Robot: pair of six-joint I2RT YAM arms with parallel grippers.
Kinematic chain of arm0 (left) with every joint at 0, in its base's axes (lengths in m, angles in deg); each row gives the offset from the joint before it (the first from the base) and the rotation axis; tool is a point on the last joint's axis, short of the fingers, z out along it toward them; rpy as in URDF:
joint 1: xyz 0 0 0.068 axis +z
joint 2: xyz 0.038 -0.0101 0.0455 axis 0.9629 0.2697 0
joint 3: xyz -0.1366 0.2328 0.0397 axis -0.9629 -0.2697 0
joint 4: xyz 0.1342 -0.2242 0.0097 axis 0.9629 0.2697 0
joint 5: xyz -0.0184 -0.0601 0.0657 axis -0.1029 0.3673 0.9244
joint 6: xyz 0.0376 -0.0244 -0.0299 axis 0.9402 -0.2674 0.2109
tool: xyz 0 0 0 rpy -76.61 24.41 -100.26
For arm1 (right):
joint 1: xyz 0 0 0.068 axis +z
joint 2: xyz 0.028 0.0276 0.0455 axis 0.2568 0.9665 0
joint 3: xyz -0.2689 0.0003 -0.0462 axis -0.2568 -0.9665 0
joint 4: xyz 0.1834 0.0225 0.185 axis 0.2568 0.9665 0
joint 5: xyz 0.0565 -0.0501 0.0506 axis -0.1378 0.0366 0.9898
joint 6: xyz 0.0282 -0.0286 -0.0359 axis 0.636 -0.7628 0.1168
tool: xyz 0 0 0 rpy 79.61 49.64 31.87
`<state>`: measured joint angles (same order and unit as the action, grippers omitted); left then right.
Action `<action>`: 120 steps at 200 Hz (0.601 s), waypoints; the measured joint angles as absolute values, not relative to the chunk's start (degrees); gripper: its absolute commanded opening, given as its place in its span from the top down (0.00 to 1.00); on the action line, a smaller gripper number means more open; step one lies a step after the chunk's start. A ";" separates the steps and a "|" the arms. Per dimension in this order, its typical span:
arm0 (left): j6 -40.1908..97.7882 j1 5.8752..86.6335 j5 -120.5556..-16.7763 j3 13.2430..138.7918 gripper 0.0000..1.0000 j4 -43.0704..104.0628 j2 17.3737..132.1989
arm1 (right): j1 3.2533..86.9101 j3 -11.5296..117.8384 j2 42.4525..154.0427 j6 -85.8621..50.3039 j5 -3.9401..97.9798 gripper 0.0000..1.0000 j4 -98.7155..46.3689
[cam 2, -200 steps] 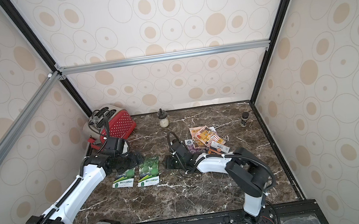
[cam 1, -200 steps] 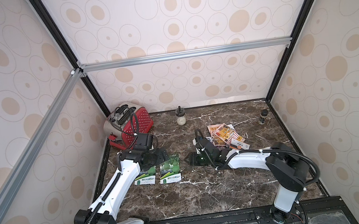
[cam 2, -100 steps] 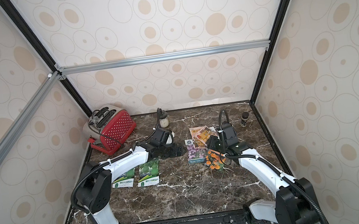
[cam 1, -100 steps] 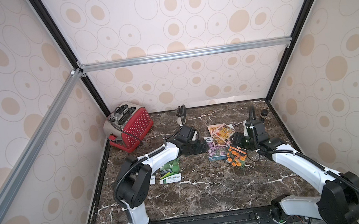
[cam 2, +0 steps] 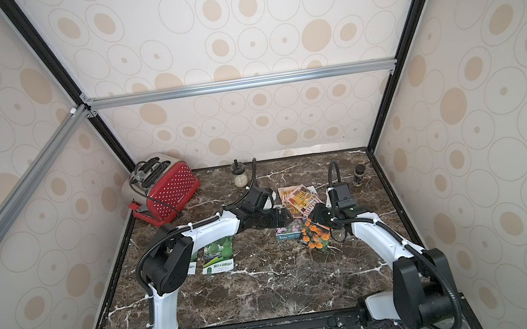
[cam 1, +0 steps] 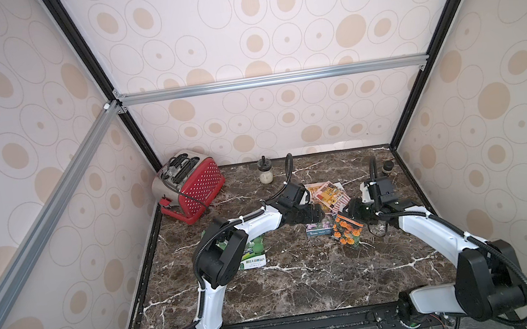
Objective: Arrange the seed packets in a row
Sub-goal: Pick up the seed packet from the center of the board.
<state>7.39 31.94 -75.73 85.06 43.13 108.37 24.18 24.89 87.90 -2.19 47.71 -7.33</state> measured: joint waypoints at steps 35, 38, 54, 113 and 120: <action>7.93 31.96 -74.98 84.60 0.10 43.28 108.37 | 24.59 28.39 94.46 -2.85 50.11 0.53 -8.58; 7.93 31.98 -74.94 84.47 0.11 43.28 108.37 | 24.66 28.80 95.01 -2.89 50.31 0.53 -8.71; 7.98 32.14 -74.76 83.82 0.11 43.30 108.37 | 25.32 30.95 97.70 -3.11 51.29 0.54 -9.23; 8.11 32.25 -74.55 82.90 0.13 43.37 108.39 | 27.92 39.23 107.49 -3.31 53.52 0.57 -11.33; 8.11 32.25 -74.57 82.90 0.13 43.37 108.43 | 28.22 39.73 108.54 -3.31 53.54 0.58 -11.55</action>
<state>8.11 32.25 -74.57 82.90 43.37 108.43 28.22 39.73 108.54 -3.31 53.54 -11.55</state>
